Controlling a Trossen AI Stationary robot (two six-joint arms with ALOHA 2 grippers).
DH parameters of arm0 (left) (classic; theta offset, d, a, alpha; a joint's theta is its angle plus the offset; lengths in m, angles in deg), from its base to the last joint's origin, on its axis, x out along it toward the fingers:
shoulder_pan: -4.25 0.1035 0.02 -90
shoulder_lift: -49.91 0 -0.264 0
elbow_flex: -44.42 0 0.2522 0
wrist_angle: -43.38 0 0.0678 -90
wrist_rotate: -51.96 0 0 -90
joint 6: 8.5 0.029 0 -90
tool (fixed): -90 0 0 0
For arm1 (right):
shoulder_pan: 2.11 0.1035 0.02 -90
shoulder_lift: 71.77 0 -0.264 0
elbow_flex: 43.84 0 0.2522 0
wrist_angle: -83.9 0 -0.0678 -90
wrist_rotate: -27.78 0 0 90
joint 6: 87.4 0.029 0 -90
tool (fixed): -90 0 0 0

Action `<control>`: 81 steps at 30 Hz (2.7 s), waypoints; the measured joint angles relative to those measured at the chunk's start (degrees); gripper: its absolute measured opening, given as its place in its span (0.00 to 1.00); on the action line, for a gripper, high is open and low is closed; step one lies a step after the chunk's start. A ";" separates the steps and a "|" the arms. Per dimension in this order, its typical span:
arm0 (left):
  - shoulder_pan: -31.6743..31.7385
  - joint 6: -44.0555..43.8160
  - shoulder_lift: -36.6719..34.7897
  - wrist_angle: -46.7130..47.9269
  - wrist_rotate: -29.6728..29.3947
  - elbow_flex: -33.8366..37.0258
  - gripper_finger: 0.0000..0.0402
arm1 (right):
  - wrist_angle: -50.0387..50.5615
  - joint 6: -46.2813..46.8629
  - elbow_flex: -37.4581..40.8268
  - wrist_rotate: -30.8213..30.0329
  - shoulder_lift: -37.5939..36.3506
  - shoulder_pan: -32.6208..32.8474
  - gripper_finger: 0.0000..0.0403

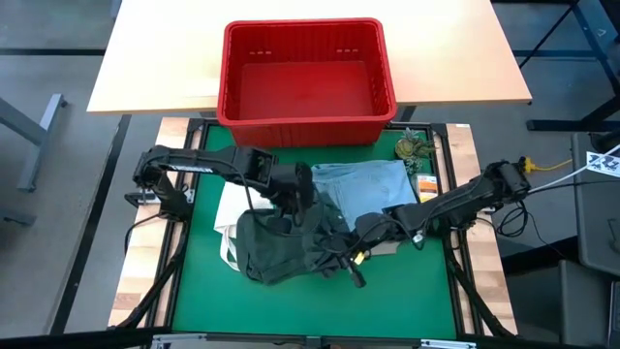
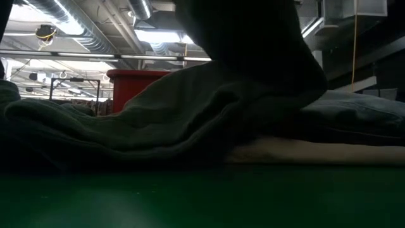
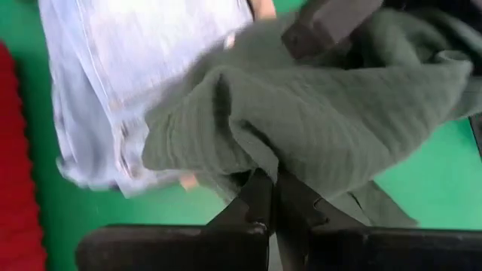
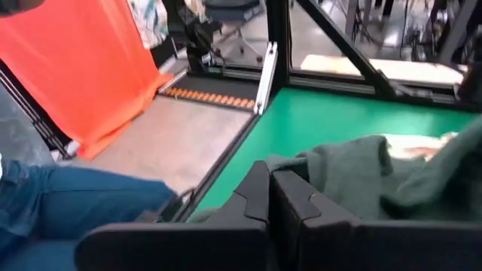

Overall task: Fold Laundry from Bin
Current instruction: Fold the green shirt

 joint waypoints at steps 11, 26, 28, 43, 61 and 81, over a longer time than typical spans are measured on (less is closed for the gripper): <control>-5.69 -12.04 0.02 13.11 -4.54 0.04 0.00 | -6.99 0.07 -6.69 2.15 10.32 0.04 0.00; -15.41 -26.04 0.04 21.16 -11.90 4.50 0.00 | -6.61 -1.64 -19.80 3.34 24.33 0.02 0.00; -16.74 -27.04 0.04 21.11 -11.90 6.98 0.00 | -6.98 -1.81 -20.03 3.20 25.10 -0.02 0.00; -19.31 -30.89 0.07 20.95 -20.67 22.28 0.00 | -8.57 -7.61 -20.35 -8.21 28.54 -0.02 0.01; -18.96 -37.17 0.07 19.14 -18.79 23.71 0.24 | -7.93 -7.43 -20.33 -9.11 28.25 -0.02 0.46; -21.90 -48.20 -8.01 0.42 -29.75 24.87 0.25 | 24.99 -7.80 -20.36 -9.27 12.74 -9.61 0.49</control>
